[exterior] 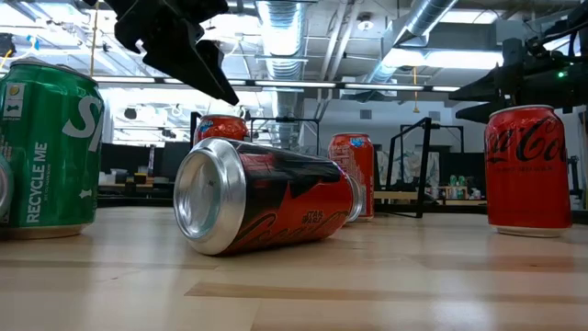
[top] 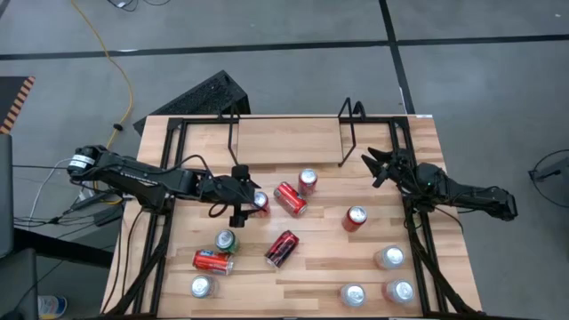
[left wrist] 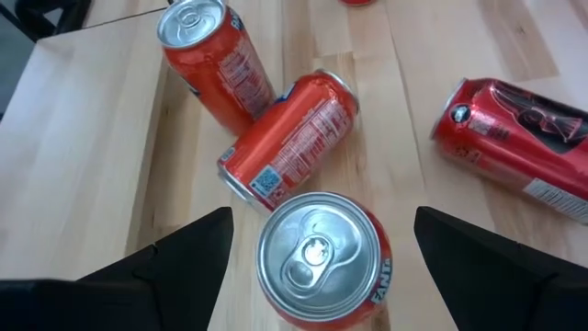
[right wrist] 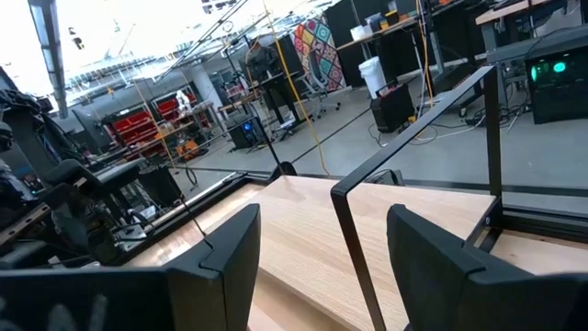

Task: Place canned beverage on shelf
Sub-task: Put the red soda can on the shelf

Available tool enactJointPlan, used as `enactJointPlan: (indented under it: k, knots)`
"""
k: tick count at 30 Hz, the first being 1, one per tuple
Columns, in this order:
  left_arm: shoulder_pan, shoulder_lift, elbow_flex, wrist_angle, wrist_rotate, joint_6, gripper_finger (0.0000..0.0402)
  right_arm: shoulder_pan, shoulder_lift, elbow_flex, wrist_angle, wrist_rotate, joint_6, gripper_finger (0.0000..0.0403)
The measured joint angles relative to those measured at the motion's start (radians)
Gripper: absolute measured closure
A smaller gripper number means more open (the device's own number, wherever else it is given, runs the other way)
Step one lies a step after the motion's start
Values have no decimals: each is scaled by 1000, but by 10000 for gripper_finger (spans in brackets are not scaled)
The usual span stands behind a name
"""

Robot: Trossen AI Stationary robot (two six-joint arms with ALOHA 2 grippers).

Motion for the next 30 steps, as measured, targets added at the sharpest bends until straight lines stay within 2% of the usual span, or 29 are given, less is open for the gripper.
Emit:
enactJointPlan:
  k: [20,27,30]
  knots:
    - [1,196,1,12,-21,31,74,27,0,1,-8,-7,19,181]
    - [1,196,1,8,-9,17,101,27,0,1,-14,-7,18,181]
    - [0,195,1,7,-51,-46,114,27,0,1,-15,-7,18,181]
